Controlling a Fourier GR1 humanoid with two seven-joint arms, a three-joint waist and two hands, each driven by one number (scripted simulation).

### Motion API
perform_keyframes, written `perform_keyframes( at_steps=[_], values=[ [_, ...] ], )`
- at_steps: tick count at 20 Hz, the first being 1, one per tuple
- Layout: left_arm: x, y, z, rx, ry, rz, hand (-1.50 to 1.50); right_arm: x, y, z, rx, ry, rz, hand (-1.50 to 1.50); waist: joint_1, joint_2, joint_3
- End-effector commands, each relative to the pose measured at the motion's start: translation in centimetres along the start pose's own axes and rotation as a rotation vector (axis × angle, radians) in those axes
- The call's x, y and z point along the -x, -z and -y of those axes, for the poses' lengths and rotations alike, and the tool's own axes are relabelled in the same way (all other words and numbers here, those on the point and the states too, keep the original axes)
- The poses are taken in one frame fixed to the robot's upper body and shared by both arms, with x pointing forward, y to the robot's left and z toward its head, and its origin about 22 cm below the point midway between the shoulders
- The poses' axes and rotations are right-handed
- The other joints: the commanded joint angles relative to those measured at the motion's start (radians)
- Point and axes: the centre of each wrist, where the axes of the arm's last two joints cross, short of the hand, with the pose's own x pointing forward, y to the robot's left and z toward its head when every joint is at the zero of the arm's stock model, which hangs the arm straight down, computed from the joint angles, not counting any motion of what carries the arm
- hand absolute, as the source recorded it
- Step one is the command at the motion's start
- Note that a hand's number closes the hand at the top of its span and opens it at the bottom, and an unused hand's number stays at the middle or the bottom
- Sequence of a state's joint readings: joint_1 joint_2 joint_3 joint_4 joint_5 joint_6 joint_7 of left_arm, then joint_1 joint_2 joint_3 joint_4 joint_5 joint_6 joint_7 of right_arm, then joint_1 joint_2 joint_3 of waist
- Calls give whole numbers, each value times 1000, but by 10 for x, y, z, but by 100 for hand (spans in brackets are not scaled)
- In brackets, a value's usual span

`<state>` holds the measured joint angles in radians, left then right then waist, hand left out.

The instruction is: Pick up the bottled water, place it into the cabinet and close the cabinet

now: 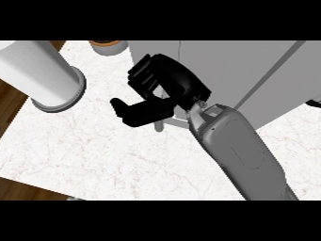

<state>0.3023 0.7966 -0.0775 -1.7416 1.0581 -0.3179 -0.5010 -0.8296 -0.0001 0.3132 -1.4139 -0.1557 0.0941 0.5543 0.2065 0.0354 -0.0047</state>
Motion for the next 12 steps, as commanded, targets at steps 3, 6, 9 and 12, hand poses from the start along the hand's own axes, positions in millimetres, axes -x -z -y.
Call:
perform_keyframes(
  at_steps=[3,6,9,12],
  values=[
    [2,-6,-4,-25,3,23,-150,-20,35,23,186,46,29,150,-20,4,1],
    [3,-5,1,-11,-18,18,-150,-20,40,25,244,91,29,150,-31,4,1],
    [-1,-8,-3,-12,-7,-3,-150,-2,40,30,303,166,27,-150,-31,12,4],
    [-2,-10,-4,-18,-7,14,-150,-12,44,29,319,215,39,-150,-24,5,3]
  ],
)
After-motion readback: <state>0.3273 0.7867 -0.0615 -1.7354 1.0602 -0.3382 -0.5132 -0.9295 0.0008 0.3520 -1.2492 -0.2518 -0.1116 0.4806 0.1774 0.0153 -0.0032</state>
